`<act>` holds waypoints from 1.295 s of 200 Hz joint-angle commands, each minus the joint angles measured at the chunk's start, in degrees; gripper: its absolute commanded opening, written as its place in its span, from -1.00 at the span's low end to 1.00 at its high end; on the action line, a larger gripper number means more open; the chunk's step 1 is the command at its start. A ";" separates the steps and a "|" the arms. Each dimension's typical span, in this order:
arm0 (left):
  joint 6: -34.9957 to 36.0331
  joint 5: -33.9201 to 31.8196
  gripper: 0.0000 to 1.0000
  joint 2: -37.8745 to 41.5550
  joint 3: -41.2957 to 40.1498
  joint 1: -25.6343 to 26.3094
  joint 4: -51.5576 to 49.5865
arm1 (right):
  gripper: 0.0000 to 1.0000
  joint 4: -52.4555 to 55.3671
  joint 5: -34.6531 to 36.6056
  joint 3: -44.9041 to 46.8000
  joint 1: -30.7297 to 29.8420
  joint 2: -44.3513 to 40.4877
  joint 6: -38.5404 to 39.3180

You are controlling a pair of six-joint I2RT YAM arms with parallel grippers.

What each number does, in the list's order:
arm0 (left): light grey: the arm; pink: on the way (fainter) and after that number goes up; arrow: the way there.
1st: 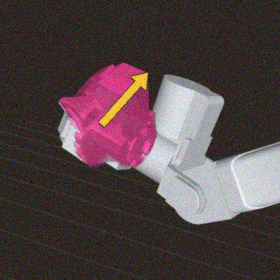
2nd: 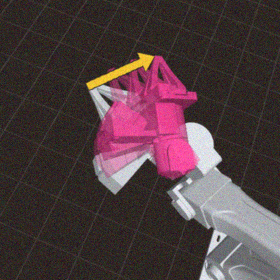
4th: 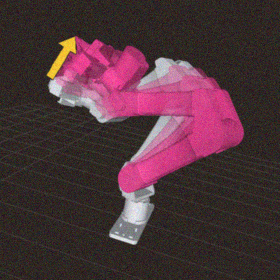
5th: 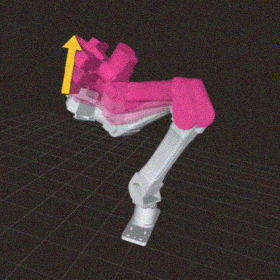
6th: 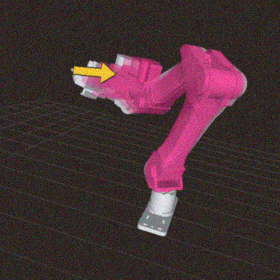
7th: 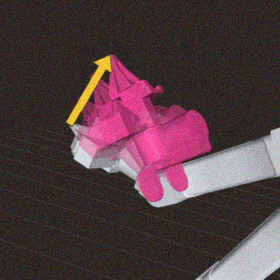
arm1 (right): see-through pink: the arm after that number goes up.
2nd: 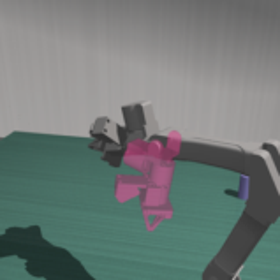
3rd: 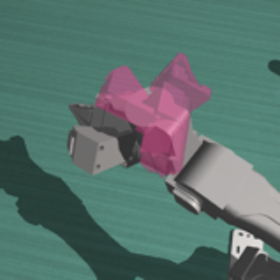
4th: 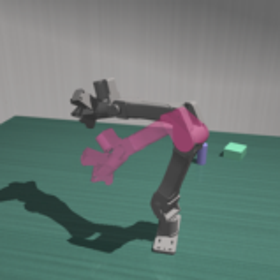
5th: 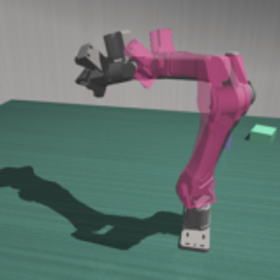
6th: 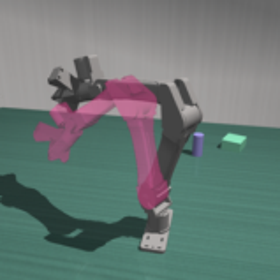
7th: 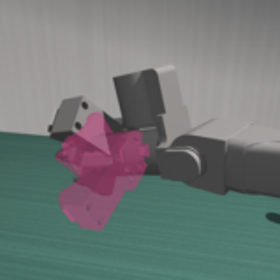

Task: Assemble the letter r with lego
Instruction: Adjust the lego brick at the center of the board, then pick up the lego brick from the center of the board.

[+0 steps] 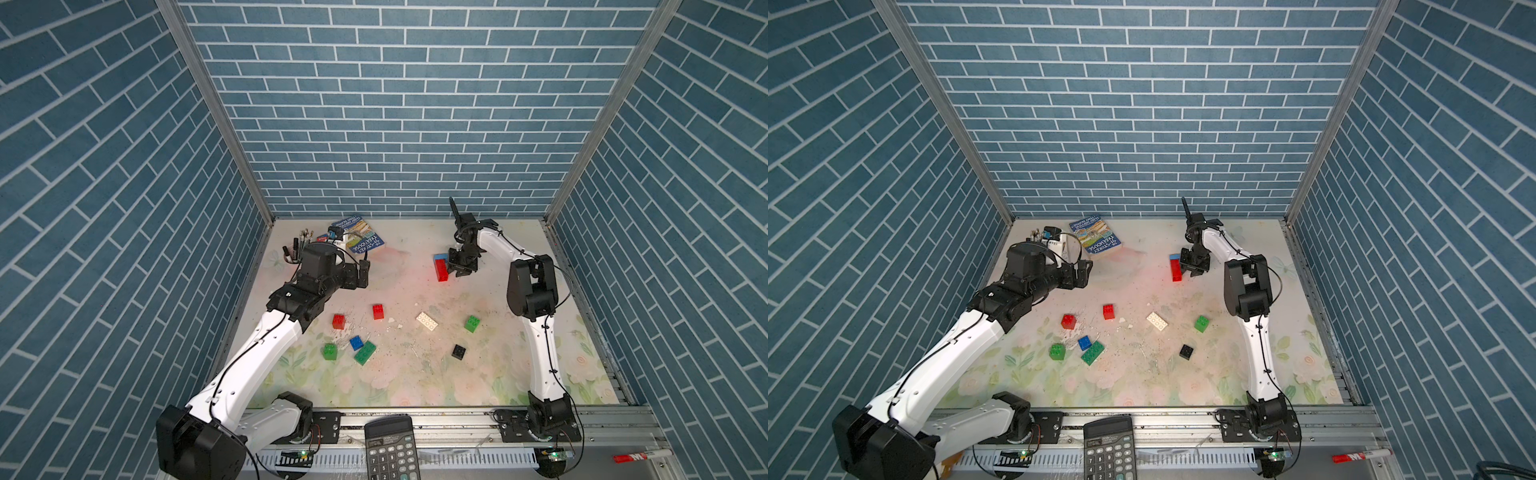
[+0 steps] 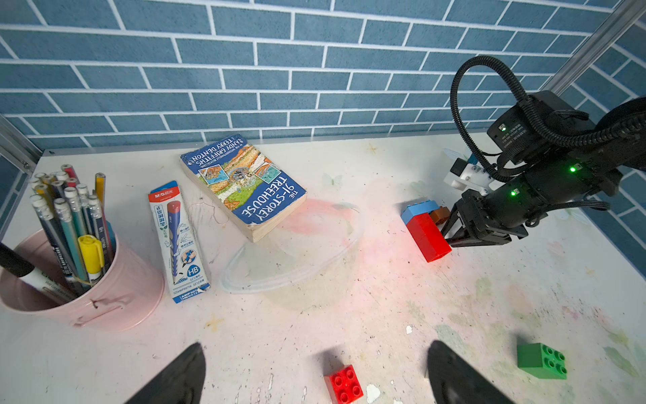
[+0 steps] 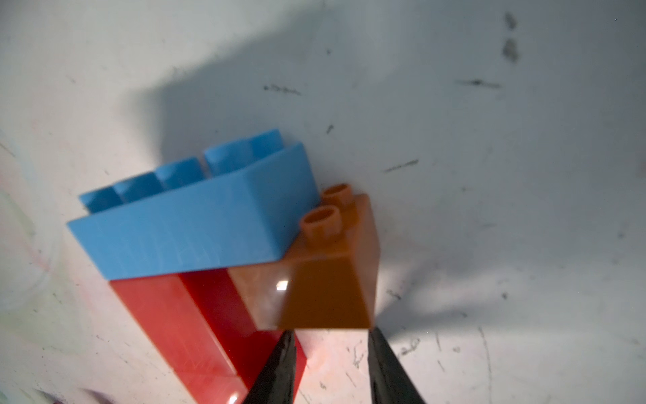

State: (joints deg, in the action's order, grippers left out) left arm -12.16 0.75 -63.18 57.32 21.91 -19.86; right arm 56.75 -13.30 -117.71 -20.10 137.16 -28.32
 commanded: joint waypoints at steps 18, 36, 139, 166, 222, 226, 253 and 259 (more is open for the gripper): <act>-0.57 0.21 0.99 1.39 -1.42 -0.82 -1.88 | -0.18 2.55 2.27 0.25 -0.38 -4.07 -1.14; -0.90 0.12 0.99 1.48 -1.51 -0.82 -2.83 | -0.08 4.21 3.67 -0.01 -0.33 -6.12 -0.30; -16.75 1.50 0.94 -0.33 -11.89 0.07 -4.49 | 0.79 7.24 5.97 18.69 -0.55 -27.02 -0.16; -19.63 -1.05 0.91 -3.58 -12.32 3.63 -5.09 | 0.80 7.30 5.98 23.37 -0.72 -31.75 0.18; -25.01 -5.57 0.90 -15.04 -6.05 10.65 -8.29 | 0.79 6.79 5.47 29.28 -0.73 -37.73 0.78; -25.49 -5.75 0.90 -15.90 -5.48 10.74 -8.85 | 0.79 6.62 5.39 29.80 -0.73 -38.17 0.89; -27.27 -6.51 0.90 -20.29 -1.85 10.96 -11.28 | 0.79 5.93 5.63 32.77 -0.72 -41.43 1.42; -27.32 -6.49 0.90 -21.12 -0.98 10.96 -11.78 | 0.79 5.76 5.63 33.37 -0.69 -41.97 1.55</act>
State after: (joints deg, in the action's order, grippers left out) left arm -36.95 -3.55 -81.97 52.95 32.62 -27.62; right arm 62.17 -8.16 -86.24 -20.58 98.59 -28.05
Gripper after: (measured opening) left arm 0.953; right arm 0.896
